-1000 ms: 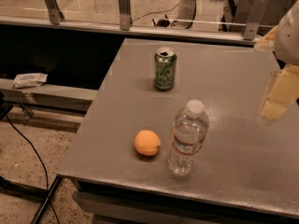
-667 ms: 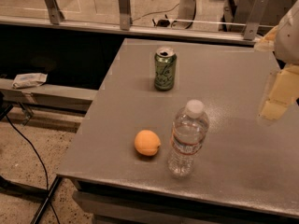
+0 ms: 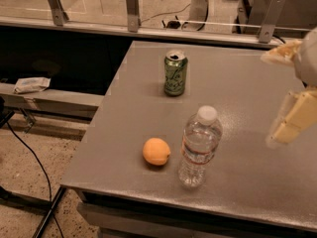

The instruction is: Move water bottle near green can

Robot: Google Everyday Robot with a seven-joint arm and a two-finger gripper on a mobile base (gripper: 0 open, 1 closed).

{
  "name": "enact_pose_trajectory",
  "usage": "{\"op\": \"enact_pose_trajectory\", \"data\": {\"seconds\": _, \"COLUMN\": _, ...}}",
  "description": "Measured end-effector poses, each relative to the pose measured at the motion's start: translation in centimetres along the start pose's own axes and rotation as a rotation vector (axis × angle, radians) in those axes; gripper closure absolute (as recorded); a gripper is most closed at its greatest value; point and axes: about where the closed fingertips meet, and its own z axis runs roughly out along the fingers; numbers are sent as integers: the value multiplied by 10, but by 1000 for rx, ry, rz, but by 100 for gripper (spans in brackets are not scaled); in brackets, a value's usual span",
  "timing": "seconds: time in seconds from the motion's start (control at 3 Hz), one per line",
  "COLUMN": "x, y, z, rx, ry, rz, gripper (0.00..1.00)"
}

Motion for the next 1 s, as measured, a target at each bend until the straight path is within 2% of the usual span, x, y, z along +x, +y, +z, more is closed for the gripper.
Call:
{"op": "enact_pose_trajectory", "data": {"seconds": 0.33, "x": 19, "y": 29, "z": 12, "rx": 14, "ry": -139, "rz": 14, "gripper": 0}}
{"op": "enact_pose_trajectory", "data": {"seconds": 0.67, "x": 10, "y": 37, "z": 2, "rx": 23, "ry": -217, "rz": 21, "gripper": 0}}
{"op": "enact_pose_trajectory", "data": {"seconds": 1.0, "x": 10, "y": 37, "z": 2, "rx": 23, "ry": -217, "rz": 21, "gripper": 0}}
